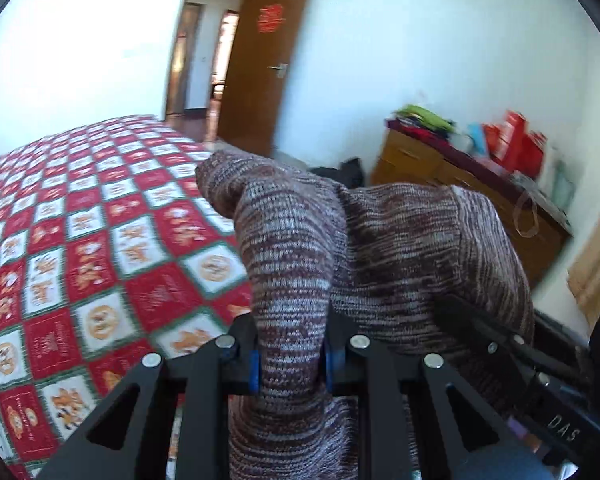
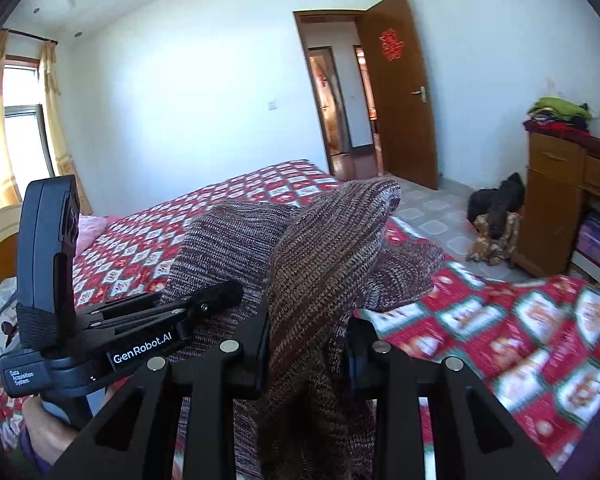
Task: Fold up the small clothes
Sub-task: 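Carry the folded sweater with both grippers and set it on the quilt corner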
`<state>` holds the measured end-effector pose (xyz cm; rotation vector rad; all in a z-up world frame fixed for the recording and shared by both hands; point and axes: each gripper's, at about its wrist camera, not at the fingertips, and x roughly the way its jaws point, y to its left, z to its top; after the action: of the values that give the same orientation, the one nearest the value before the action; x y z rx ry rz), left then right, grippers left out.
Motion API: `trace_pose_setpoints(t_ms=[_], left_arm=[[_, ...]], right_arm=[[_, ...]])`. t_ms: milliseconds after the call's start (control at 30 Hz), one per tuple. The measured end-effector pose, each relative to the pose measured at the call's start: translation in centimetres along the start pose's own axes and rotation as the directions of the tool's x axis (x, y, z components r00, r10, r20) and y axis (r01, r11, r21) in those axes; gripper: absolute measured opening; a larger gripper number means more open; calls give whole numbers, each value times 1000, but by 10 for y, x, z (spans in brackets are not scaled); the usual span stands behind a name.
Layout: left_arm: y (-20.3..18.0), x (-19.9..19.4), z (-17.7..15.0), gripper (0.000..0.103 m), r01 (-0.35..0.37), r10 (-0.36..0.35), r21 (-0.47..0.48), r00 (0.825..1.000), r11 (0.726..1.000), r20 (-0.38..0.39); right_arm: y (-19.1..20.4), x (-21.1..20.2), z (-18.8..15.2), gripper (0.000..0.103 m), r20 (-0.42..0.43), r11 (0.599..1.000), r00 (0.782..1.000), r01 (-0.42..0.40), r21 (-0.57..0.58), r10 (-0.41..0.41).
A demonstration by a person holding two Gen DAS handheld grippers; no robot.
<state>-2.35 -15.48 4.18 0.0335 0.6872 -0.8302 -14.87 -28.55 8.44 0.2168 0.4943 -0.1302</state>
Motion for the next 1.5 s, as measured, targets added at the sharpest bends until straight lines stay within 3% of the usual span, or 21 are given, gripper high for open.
trace_pose_setpoints(t_ms=[133, 233, 400, 533, 567, 667, 700, 733, 833, 867, 967, 1067, 1133, 1167, 1200, 1267, 1367, 1467, 1500], left_arm=[[-32, 37, -3, 23, 71, -70, 21, 995, 997, -69], [-47, 78, -7, 23, 96, -94, 9, 988, 995, -124], [-57, 146, -15, 23, 55, -53, 7, 980, 998, -192], [-50, 189, -31, 29, -35, 26, -28, 959, 999, -282], [-50, 191, -34, 41, -53, 43, -27, 957, 998, -288], [-43, 195, -32, 57, -73, 48, -70, 951, 995, -305], [-42, 197, -32, 75, -103, 75, -73, 945, 992, -319], [-36, 202, -33, 85, -145, 102, -99, 933, 984, -346], [-30, 204, -36, 87, -141, 76, -153, 927, 978, -366], [-32, 201, -37, 87, -140, 80, -141, 929, 980, -360], [-39, 189, -41, 87, -133, 95, -96, 938, 986, -333], [-41, 170, -44, 87, -158, 139, -40, 944, 987, -300], [-42, 156, -48, 86, -160, 147, -23, 948, 987, -282], [-41, 154, -47, 86, -161, 151, -16, 950, 987, -275], [-43, 147, -48, 86, -168, 161, -4, 951, 986, -264], [-49, 134, -50, 86, -181, 182, 27, 954, 983, -238], [-61, 121, -57, 86, -171, 183, 72, 960, 983, -211], [-67, 122, -65, 86, -184, 207, 125, 958, 975, -197], [-68, 124, -66, 86, -188, 211, 132, 958, 973, -195]], right_arm=[[-37, -18, -8, 30, -22, 997, 997, 75, 19, -74], [-79, -7, -17, 30, -68, 990, 991, 121, 68, -117], [-146, 45, -38, 30, -189, 971, 963, 214, 110, -191], [-170, 87, -58, 30, -270, 958, 937, 261, 119, -221], [-175, 93, -63, 30, -272, 956, 937, 263, 129, -222], [-177, 99, -69, 34, -234, 960, 945, 260, 105, -230], [-175, 100, -71, 35, -225, 960, 944, 266, 88, -241], [-176, 101, -72, 35, -224, 960, 944, 265, 84, -241], [-184, 102, -71, 45, -230, 961, 950, 244, 129, -211], [-189, 101, -72, 55, -234, 955, 950, 248, 159, -208], [-200, 85, -76, 58, -236, 931, 952, 253, 263, -193], [-185, 45, -76, 58, -169, 909, 941, 328, 256, -292], [-166, 17, -75, 58, -107, 899, 919, 393, 193, -379], [-156, 7, -75, 54, -89, 897, 913, 409, 167, -399], [-146, 1, -76, 42, -79, 900, 910, 413, 136, -406], [-128, -1, -79, 35, -92, 906, 908, 415, 79, -408], [-112, 8, -87, 35, -135, 921, 917, 386, 53, -376], [-110, 18, -96, 35, -187, 920, 910, 386, 62, -370], [-112, 22, -101, 35, -219, 914, 899, 401, 65, -379]])
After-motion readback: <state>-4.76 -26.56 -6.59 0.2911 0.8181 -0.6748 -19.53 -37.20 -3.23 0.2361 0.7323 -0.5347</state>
